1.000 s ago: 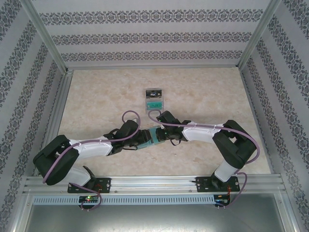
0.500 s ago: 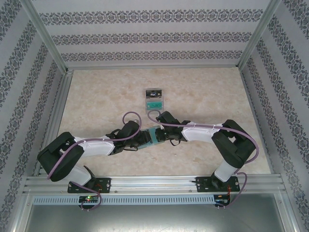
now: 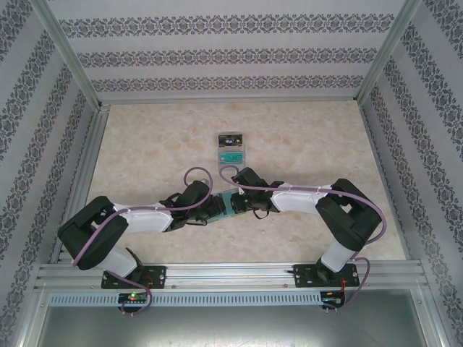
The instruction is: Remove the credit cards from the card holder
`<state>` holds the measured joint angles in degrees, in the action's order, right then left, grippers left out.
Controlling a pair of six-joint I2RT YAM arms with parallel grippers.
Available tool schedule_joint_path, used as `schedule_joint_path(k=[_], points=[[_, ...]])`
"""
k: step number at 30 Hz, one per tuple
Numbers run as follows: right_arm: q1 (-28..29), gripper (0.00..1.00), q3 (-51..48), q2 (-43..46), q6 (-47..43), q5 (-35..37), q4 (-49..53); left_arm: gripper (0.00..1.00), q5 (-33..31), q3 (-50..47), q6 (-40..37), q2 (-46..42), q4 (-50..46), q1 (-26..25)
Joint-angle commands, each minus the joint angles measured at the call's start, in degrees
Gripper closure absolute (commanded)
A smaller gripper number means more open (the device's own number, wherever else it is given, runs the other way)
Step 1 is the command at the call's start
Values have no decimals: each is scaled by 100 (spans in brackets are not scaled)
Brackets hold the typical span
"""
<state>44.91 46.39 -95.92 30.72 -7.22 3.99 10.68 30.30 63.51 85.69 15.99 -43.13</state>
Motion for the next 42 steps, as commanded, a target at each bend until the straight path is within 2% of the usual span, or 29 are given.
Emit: schedule_joint_path(k=[1,13,22,30,33,42], points=[[61,88,10,-124,57,-60,7,75,13,-65,22,84,299,-22],[62,88,10,-136,57,-60,-7,71,98,-15,65,313,274,-2],[63,88,1,-145,57,-27,5,83,137,-52,85,250,392,-2],[31,88,1,-199,70,-20,14,86,-21,-221,85,-85,280,-2],[18,88,9,-212,76,-25,25,96,-24,-244,70,-122,284,-2],[-67,89,-14,-277,127,2,66,96,-79,-379,114,-232,238,38]])
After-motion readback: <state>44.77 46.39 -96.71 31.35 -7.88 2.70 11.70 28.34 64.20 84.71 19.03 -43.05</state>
